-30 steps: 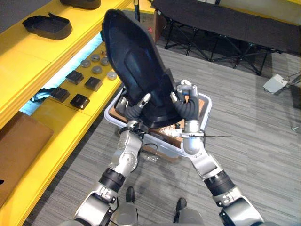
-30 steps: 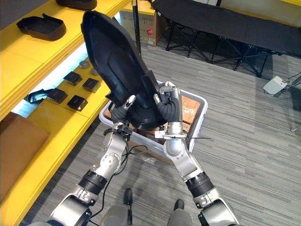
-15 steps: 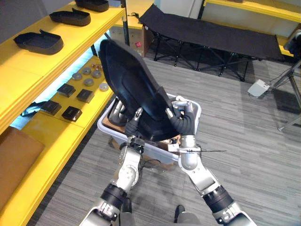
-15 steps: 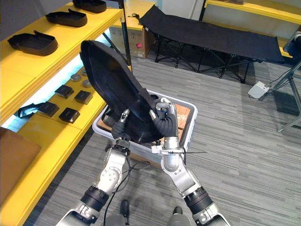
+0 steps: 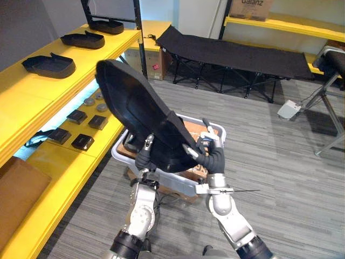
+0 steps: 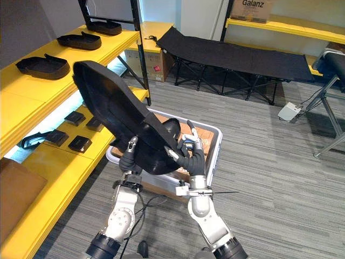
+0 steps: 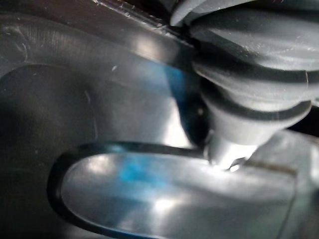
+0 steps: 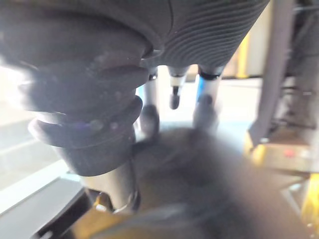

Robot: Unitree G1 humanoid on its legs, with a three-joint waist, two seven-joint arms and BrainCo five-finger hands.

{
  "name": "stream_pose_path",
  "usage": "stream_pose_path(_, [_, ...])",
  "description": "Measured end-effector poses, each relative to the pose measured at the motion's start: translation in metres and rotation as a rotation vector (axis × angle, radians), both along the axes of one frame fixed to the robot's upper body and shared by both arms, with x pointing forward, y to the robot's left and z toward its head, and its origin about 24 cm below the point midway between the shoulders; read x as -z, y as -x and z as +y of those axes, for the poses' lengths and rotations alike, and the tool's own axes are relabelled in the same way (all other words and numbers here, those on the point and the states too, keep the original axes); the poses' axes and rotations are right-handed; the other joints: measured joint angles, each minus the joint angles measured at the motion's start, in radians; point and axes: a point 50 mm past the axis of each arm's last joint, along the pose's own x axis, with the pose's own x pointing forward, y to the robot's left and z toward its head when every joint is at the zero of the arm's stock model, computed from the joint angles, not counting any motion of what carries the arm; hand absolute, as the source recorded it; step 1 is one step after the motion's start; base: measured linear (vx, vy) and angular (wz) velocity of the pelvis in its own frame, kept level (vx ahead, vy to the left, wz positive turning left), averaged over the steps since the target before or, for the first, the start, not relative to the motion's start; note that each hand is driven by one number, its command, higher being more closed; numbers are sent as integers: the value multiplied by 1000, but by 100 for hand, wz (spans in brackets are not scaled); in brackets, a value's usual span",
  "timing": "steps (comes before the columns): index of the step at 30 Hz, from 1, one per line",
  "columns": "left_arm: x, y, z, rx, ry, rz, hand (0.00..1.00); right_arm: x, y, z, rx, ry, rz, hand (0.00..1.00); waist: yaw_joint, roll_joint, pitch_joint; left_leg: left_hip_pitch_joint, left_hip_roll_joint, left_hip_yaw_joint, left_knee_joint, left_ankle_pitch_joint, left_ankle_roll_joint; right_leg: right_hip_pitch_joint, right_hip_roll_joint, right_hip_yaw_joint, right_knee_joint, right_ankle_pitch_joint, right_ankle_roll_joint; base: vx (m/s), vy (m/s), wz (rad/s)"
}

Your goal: Walk over and take plastic housings, then place them on the shelf

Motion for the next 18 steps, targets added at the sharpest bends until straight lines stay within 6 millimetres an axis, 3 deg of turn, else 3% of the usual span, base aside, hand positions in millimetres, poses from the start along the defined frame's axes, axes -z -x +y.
stream_pose_path(4, [-10, 5, 0, -83, -199, -27, 100, 9, 1, -26, -10, -7, 56, 0, -2, 8, -5, 3, 1, 16, 0, 0, 0, 0, 5, 18, -15, 13, 6, 1, 6, -12])
stream_pose_path(7, [-10, 13, 40, -341, -329, 19, 100, 7, 1, -99, 225, -180, 59, 0, -9, 21, -12, 6, 8, 20, -1, -1, -1, 4, 12, 22, -25, 18, 6, -7, -9, -6])
stream_pose_path(9, [-10, 29, 78, -560, -422, 72, 100, 7, 20, -154, 399, -287, 25, 0, -9, 28, -18, 7, 13, 20, -1, -2, -3, 7, 17, 20, -30, 19, 6, 0, 0, 0])
stream_pose_path(10, [-11, 39, 94, -665, -500, 91, 100, 8, 32, -171, 442, -310, 11, 0, -9, 31, -20, 9, 14, 20, -2, -4, -4, 11, 18, 20, -34, 19, 6, 0, 0, 0])
stream_pose_path(13, [-17, 53, 101, -744, -646, 74, 100, 20, 50, -178, 452, -356, 45, 0, -10, 27, -34, 13, 17, 20, -7, -8, -8, 24, 23, 20, -53, 24, 4, 0, 0, 0])
stream_pose_path(18, [-17, 58, 93, -730, -773, 55, 100, 40, 63, -165, 418, -399, 126, 0, -10, 21, -42, 12, 18, 28, -8, -16, -8, 27, 21, 23, -72, 24, 5, -8, 1, -3])
